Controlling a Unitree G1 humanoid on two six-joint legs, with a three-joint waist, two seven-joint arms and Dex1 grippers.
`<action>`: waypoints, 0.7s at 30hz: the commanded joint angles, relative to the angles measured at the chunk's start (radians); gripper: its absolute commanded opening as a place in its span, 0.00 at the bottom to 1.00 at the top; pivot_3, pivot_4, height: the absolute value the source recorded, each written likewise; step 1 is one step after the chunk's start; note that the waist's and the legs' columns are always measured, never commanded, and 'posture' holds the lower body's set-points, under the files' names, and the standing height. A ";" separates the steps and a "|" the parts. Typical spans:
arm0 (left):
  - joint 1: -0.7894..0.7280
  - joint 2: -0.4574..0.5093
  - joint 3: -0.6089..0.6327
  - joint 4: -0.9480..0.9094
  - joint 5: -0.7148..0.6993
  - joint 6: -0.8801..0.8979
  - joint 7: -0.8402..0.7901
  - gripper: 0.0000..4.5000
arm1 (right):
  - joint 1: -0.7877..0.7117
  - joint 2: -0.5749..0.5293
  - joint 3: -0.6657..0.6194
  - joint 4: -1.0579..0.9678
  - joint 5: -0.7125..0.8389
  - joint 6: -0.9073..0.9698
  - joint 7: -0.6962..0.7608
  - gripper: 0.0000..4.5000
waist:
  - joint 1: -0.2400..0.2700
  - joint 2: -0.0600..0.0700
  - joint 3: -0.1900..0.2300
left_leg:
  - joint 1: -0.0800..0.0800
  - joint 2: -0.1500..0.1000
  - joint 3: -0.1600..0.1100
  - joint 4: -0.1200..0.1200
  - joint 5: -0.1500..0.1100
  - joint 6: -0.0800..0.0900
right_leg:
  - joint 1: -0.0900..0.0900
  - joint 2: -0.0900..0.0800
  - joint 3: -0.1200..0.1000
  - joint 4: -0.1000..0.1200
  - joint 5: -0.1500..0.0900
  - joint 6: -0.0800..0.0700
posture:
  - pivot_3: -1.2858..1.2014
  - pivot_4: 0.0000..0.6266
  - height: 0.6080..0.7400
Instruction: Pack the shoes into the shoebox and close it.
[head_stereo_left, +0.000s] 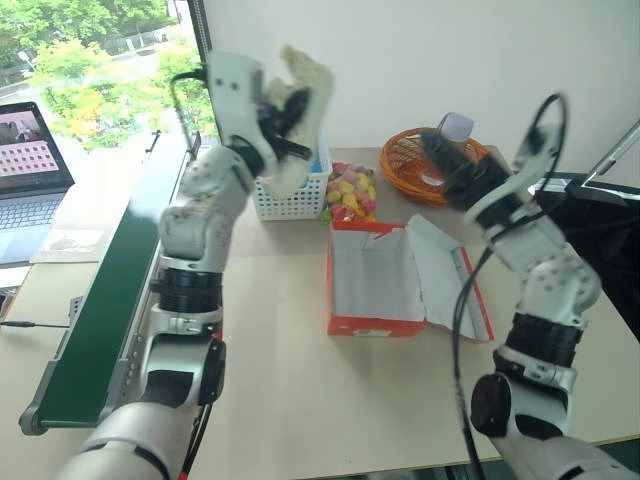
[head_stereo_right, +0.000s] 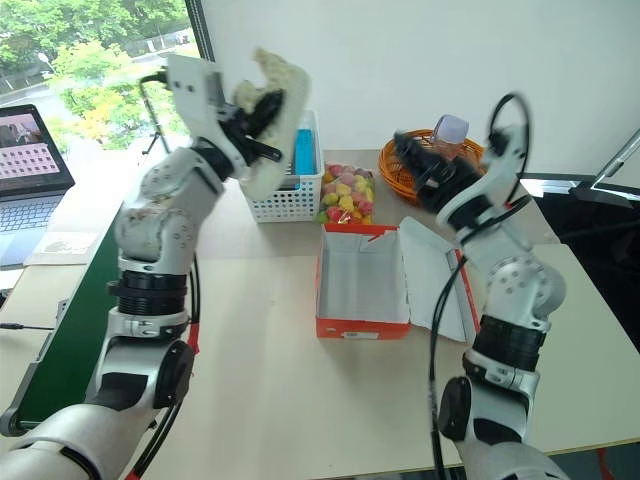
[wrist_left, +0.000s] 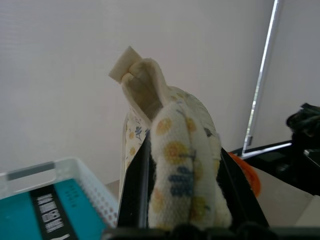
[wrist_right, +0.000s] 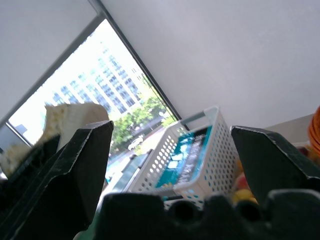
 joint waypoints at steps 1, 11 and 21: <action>-0.058 -0.026 -0.006 -0.045 -0.021 -0.008 -0.016 0.04 | -0.016 -0.001 -0.054 -0.031 0.146 0.072 -0.139 1.00 | -0.003 0.000 0.000 | 0.000 0.000 0.000 0.000 0.000 0.000 | 0.000 0.000 0.000 0.000 0.000 0.000 | 0.52 0.24 1.00; -0.075 -0.128 -0.050 -0.037 -0.022 0.002 -0.034 0.04 | 0.000 -0.007 -0.042 -0.059 0.332 0.076 -0.300 1.00 | -0.007 0.004 0.001 | -0.001 -0.001 0.000 0.000 0.000 0.000 | 0.000 0.000 0.001 0.000 0.000 0.001 | 0.52 0.24 1.00; -0.065 -0.130 -0.061 -0.032 -0.015 0.009 -0.057 0.04 | -0.029 -0.035 0.000 -0.077 0.456 0.065 -0.337 1.00 | -0.018 0.006 0.002 | -0.001 -0.001 -0.001 0.000 0.000 0.000 | 0.000 0.000 0.001 0.000 0.000 0.001 | 0.52 0.24 1.00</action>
